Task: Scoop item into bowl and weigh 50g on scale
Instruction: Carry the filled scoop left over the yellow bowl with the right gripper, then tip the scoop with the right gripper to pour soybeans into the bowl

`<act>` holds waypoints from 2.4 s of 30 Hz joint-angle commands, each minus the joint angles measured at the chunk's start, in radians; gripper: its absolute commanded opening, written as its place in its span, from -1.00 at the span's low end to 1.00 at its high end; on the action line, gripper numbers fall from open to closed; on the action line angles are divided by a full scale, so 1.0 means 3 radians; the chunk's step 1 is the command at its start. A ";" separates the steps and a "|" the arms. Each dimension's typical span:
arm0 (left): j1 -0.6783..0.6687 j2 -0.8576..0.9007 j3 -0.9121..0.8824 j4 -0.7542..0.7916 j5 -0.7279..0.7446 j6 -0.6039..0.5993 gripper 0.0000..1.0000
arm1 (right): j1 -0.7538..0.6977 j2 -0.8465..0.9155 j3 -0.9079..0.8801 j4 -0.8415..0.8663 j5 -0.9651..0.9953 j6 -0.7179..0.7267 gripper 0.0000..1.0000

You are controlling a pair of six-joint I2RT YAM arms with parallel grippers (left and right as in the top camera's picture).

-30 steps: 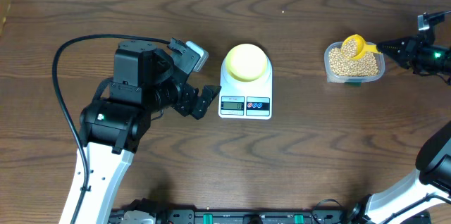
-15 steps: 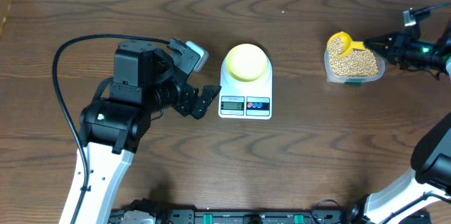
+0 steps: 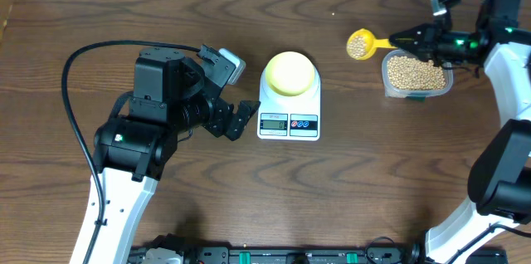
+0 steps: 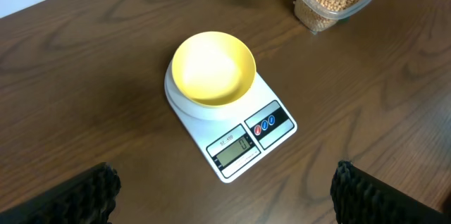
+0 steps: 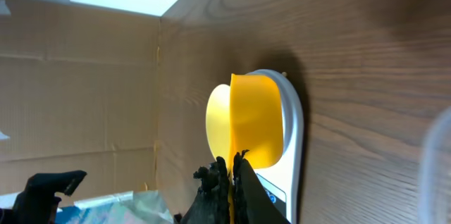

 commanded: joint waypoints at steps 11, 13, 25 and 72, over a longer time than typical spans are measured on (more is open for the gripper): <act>0.0018 -0.0011 -0.0017 -0.0008 0.0069 -0.0017 0.95 | 0.0682 0.0028 -0.0009 0.0448 -0.0098 0.0102 -0.98; 0.0018 -0.0011 -0.0017 -0.0008 0.0069 -0.0017 0.95 | 0.0744 0.0028 -0.0009 0.0509 -0.0078 0.0100 -0.97; 0.0018 -0.0011 -0.0017 -0.0008 0.0069 -0.0017 0.95 | 0.1052 0.0028 -0.0009 0.0750 0.0225 0.0057 -0.97; 0.0018 -0.0011 -0.0017 -0.0008 0.0069 -0.0017 0.95 | 0.1216 0.0028 -0.0009 0.0748 0.0449 -0.1701 -0.98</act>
